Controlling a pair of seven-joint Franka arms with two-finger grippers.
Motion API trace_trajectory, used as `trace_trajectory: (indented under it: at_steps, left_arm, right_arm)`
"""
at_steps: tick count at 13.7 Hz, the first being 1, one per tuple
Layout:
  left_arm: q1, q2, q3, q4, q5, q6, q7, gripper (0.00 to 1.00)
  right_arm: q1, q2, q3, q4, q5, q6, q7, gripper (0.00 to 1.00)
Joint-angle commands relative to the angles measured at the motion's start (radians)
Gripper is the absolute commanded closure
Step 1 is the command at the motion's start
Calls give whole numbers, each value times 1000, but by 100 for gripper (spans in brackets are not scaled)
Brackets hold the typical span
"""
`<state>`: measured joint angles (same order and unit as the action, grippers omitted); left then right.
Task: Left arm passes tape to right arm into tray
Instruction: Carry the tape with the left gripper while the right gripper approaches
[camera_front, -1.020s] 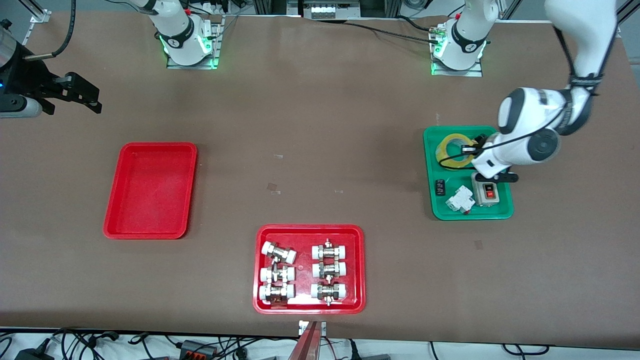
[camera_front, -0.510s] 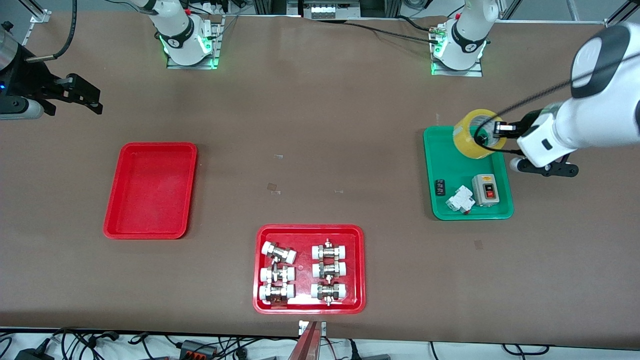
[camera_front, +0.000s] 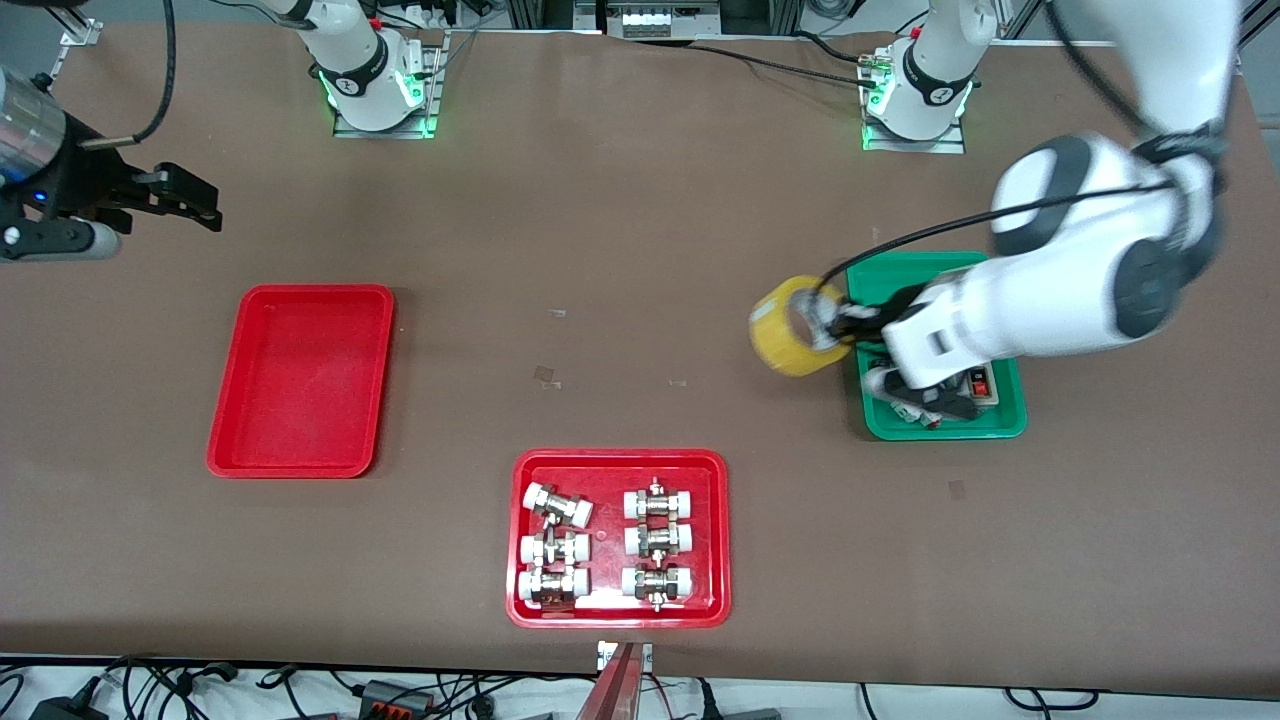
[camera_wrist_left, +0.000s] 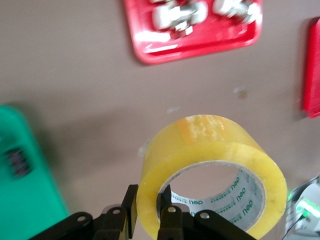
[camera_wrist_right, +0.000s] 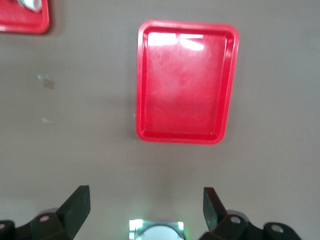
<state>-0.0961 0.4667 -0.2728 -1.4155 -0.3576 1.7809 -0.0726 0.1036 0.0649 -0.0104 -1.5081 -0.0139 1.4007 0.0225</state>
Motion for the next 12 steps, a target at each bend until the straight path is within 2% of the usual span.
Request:
trace_trajectory:
  at_steps: [1,4,7,10,12]
  left_arm:
    - [-72,99,0,55,-142,122,-65,99]
    - [-137,185,-5,58,-396,206,-82,100]
    - [-183,216,-9,73,-446,245,-166,100]
    - [-257,243,-9,113,-481,417,-425,100]
    - [-298,248,-8,118,-491,504,-534,99]
  right_arm:
    - [-12,29,-2,6,49,-46,-87,0]
    - [-79,70,-16,-6,304,-34,-93,0]
    - [-93,140,-16,-10,480,22,-93,0]
    - [-75,217,-7,-50,670,189,-95,0]
    - [6,271,0,-50,732,330,-93,0]
